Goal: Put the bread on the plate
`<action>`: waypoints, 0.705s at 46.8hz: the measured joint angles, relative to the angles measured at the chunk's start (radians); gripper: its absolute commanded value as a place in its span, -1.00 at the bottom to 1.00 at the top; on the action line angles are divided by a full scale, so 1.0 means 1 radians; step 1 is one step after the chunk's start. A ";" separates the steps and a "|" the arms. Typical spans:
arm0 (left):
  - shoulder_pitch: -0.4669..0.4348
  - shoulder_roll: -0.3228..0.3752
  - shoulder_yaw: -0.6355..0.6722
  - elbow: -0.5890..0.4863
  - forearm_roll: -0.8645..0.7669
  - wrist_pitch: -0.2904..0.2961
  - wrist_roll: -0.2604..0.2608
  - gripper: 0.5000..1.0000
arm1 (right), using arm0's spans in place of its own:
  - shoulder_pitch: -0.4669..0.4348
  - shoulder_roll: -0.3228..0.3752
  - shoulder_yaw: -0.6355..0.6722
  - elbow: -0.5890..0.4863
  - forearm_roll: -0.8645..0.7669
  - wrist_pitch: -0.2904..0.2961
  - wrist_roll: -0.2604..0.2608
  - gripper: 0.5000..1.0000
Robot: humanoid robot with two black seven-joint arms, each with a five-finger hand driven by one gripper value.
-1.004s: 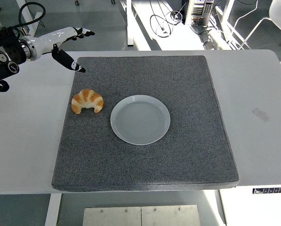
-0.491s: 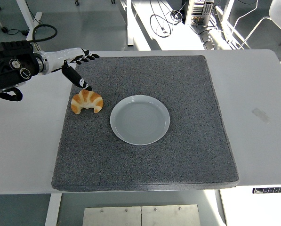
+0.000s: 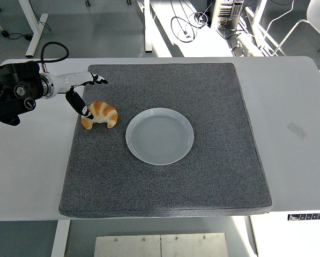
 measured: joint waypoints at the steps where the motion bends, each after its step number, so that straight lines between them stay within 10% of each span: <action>1: 0.004 0.000 0.000 0.000 0.006 0.001 0.000 0.91 | 0.000 0.000 0.000 0.000 0.000 0.000 0.000 1.00; 25: 0.064 -0.041 0.000 0.024 0.022 0.037 -0.007 0.88 | 0.000 0.000 0.000 0.000 0.000 0.000 0.000 1.00; 30: 0.075 -0.042 0.000 0.028 0.052 0.054 -0.018 0.71 | 0.000 0.000 0.000 0.000 0.000 0.000 0.000 1.00; 33: 0.085 -0.042 -0.001 0.028 0.085 0.065 -0.025 0.27 | 0.000 0.000 0.000 0.000 0.000 0.000 0.000 1.00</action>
